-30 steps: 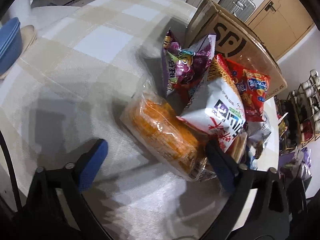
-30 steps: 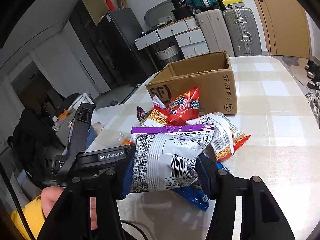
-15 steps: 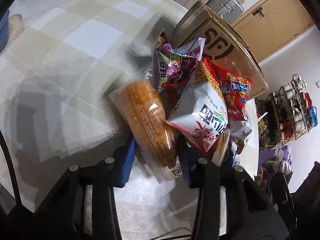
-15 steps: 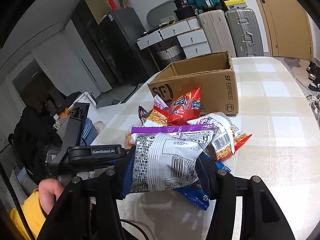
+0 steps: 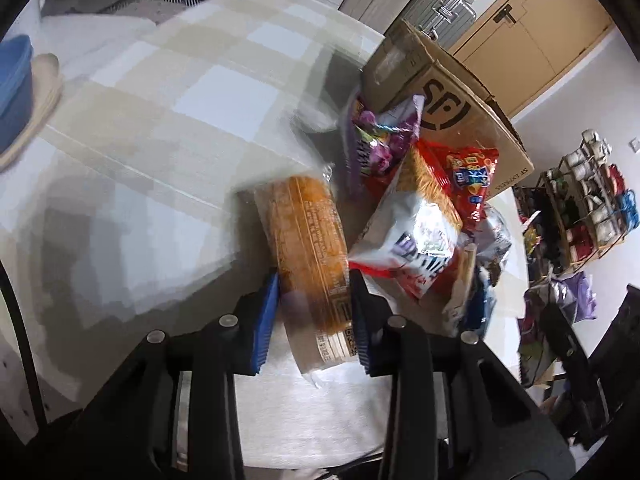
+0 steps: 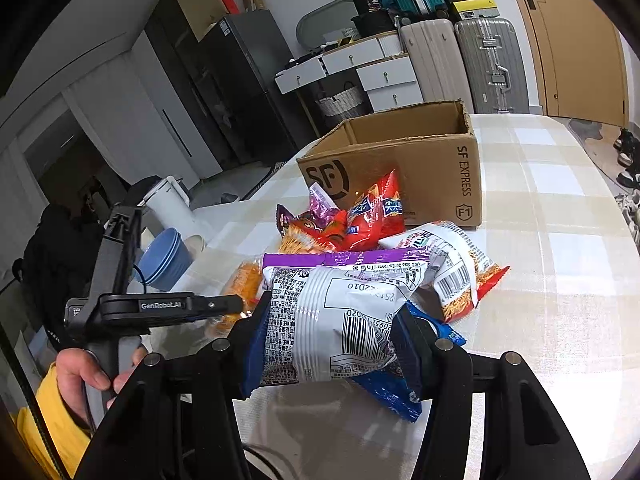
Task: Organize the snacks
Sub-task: 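Lift both held snacks and carry them over the cardboard box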
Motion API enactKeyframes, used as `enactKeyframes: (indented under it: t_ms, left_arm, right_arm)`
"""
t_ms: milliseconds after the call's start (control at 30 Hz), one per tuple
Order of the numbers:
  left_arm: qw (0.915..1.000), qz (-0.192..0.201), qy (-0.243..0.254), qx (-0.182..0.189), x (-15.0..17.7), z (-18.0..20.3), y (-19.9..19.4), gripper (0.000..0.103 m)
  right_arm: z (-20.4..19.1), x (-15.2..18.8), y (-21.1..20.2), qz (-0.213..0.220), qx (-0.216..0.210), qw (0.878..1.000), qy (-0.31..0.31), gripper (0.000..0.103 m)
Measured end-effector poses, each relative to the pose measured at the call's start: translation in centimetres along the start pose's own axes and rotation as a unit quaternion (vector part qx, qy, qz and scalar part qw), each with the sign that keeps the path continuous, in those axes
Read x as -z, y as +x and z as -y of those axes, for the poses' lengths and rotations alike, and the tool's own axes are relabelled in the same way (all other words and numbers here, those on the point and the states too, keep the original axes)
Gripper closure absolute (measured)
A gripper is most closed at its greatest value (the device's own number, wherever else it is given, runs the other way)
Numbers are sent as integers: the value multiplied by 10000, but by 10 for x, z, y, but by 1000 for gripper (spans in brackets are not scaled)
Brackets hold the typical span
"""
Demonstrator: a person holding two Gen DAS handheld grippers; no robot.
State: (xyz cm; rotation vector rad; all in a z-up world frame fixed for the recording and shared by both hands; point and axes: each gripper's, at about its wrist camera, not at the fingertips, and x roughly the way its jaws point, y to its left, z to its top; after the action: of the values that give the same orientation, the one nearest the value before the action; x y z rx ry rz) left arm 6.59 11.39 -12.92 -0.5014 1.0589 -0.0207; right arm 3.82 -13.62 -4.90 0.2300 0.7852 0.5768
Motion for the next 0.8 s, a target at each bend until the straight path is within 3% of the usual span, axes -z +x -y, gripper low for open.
enactKeyframes:
  t_ms: [267,400,633,800]
  left_arm:
    - [9999,98,4,60,0,-23,-20,73]
    - [9990,432,70,116,0,-24,-41,73]
    - [9920,1070,668,19,2,4,-83,73]
    - [9887,1111,920,405,-10,33,-102,73]
  right_arm:
    - [-2,0,12,-84,29,9999,59,48]
    - [-7,-1,10,2,-29,10000,31,48]
    - [-11,-5,-10,368,-224,9987,286,48]
    - [-11,-17,-36,748,-341,9955,468,48]
